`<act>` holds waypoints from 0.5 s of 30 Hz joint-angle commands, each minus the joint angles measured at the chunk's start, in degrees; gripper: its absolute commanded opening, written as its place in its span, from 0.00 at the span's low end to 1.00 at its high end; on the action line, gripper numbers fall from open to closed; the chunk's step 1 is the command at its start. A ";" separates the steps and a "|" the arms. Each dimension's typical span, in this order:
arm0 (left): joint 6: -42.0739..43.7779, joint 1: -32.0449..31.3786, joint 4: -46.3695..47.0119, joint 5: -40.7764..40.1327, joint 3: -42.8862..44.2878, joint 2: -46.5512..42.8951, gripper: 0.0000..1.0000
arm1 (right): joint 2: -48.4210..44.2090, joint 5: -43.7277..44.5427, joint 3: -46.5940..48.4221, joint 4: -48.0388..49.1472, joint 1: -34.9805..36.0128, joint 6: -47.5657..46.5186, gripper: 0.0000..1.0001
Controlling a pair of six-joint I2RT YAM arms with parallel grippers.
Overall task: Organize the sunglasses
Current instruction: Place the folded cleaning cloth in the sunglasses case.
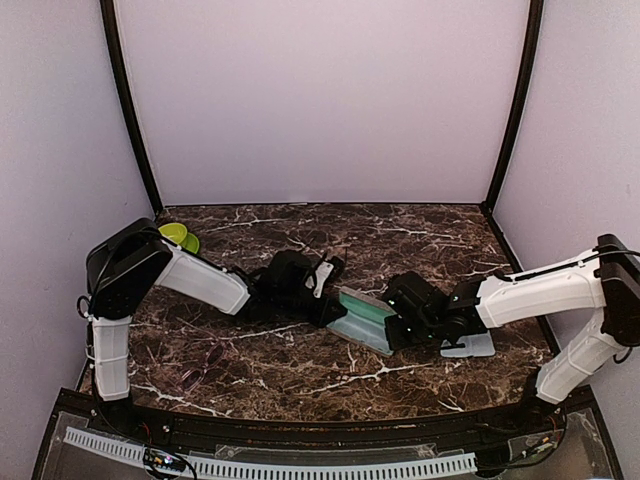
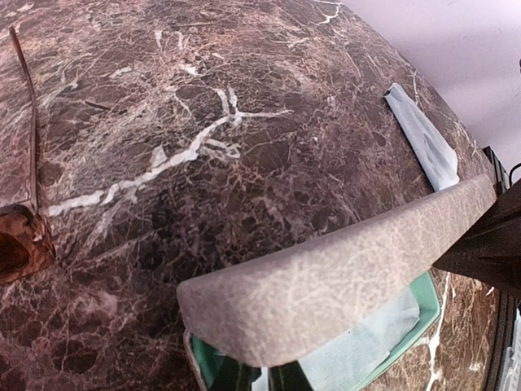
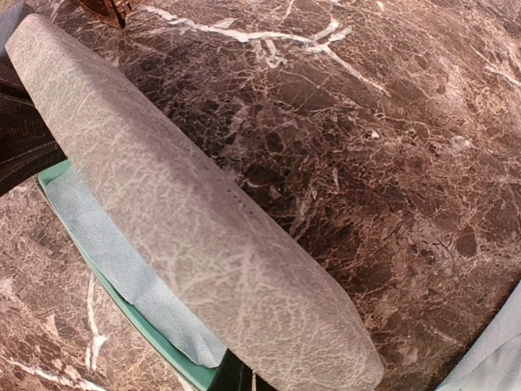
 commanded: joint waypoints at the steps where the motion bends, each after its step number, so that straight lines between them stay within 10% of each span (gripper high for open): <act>1: 0.33 -0.43 0.21 -0.12 1.25 -0.41 0.12 | -0.27 1.33 -0.24 -0.09 -0.26 0.49 0.06; 15: 0.76 -0.63 0.41 -1.31 -0.53 -3.66 0.23 | -3.29 1.43 -0.94 -1.12 -0.08 1.57 0.15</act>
